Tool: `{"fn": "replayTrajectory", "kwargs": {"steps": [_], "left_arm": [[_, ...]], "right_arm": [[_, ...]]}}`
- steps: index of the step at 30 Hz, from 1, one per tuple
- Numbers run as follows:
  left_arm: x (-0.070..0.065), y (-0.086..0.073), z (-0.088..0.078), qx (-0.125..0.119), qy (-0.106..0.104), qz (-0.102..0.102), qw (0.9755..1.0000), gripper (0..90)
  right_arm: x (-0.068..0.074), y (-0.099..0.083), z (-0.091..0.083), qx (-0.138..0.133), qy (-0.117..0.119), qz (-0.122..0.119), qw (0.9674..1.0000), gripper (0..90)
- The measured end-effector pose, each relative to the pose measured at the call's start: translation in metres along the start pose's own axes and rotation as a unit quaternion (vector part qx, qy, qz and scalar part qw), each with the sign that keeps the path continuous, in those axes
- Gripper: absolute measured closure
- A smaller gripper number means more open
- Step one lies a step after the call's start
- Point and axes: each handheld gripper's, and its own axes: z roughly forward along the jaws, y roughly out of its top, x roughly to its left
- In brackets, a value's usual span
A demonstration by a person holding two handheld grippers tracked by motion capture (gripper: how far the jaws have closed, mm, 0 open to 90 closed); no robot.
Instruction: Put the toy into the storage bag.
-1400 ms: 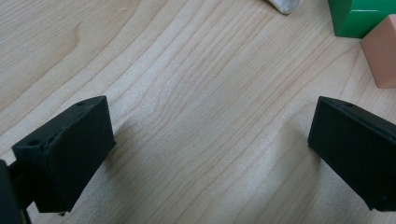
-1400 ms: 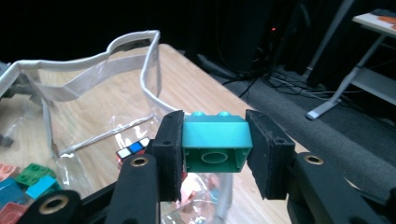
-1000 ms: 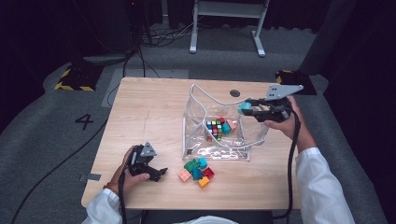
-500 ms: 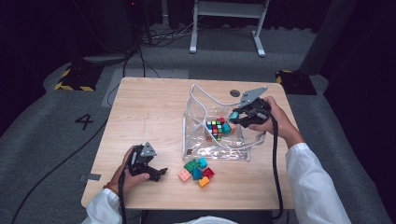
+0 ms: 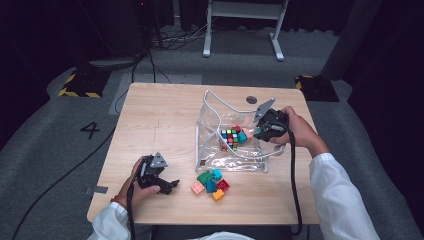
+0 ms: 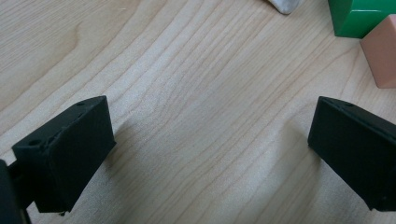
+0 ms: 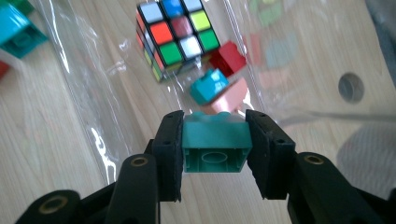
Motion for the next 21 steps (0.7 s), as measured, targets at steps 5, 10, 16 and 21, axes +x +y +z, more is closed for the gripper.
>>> {"fn": "replayTrajectory", "kwargs": {"steps": [5, 10, 16, 21], "left_arm": [[0.0, 0.0, 0.0, 0.0, 0.0, 0.0, 1.0, 0.4], [0.0, 0.0, 0.0, 0.0, 0.0, 0.0, 1.0, 0.4], [0.0, 0.0, 0.0, 0.0, -0.001, 0.0, 1.0, 0.4], [0.0, 0.0, 0.0, 0.0, 0.0, 0.0, 1.0, 0.4]], "right_arm": [[-0.002, -0.009, -0.001, 0.019, -0.003, 0.001, 0.9998, 59.1], [-0.002, -0.012, -0.005, -0.001, -0.002, 0.009, 1.0, 55.6], [0.0, -0.019, -0.016, -0.075, -0.004, 0.025, 0.9969, 50.1], [0.004, -0.032, -0.031, -0.134, -0.008, 0.071, 0.9884, 45.9]]}}
